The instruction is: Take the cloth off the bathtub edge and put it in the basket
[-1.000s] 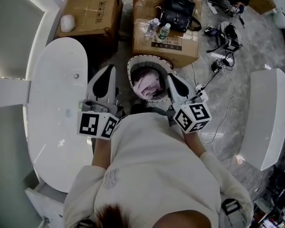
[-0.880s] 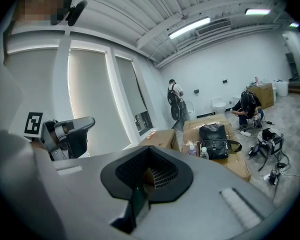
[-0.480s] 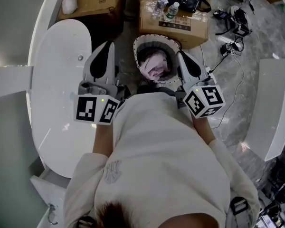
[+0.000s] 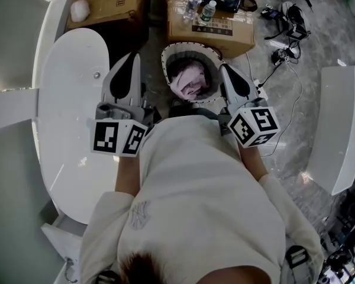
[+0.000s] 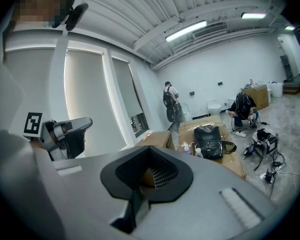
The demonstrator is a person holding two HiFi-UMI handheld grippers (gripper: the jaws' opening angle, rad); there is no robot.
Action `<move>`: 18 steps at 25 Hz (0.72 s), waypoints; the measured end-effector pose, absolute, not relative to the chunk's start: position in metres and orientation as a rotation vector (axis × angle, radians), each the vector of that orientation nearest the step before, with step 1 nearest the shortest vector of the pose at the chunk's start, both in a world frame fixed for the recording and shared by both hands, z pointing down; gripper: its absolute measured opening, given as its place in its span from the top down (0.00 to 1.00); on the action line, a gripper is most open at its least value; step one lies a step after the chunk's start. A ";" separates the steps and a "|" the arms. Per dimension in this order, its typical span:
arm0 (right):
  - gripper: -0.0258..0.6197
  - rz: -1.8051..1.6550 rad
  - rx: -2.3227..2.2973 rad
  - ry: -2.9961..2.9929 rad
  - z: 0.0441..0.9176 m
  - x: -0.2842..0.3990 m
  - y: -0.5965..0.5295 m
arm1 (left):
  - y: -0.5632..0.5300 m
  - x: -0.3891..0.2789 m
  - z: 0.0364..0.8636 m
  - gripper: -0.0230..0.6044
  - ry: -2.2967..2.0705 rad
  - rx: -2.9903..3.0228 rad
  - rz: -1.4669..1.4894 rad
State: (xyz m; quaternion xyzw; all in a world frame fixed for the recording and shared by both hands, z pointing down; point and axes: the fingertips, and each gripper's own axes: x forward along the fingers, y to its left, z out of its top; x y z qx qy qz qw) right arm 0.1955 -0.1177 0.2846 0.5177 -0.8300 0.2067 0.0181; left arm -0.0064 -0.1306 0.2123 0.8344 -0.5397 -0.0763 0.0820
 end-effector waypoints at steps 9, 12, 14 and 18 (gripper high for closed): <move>0.96 0.651 1.614 -2.576 0.284 0.196 -0.117 | -0.131 -0.005 0.214 0.89 -1.603 2.491 -0.227; 0.96 0.648 1.609 -2.582 0.284 0.196 -0.116 | -0.129 -0.004 0.214 0.89 -1.605 2.490 -0.227; 0.96 0.635 1.603 -2.592 0.282 0.195 -0.116 | -0.129 -0.005 0.214 0.89 -1.608 2.489 -0.226; 0.96 0.633 1.597 -2.599 0.282 0.192 -0.117 | -0.129 -0.006 0.214 0.89 -1.606 2.489 -0.224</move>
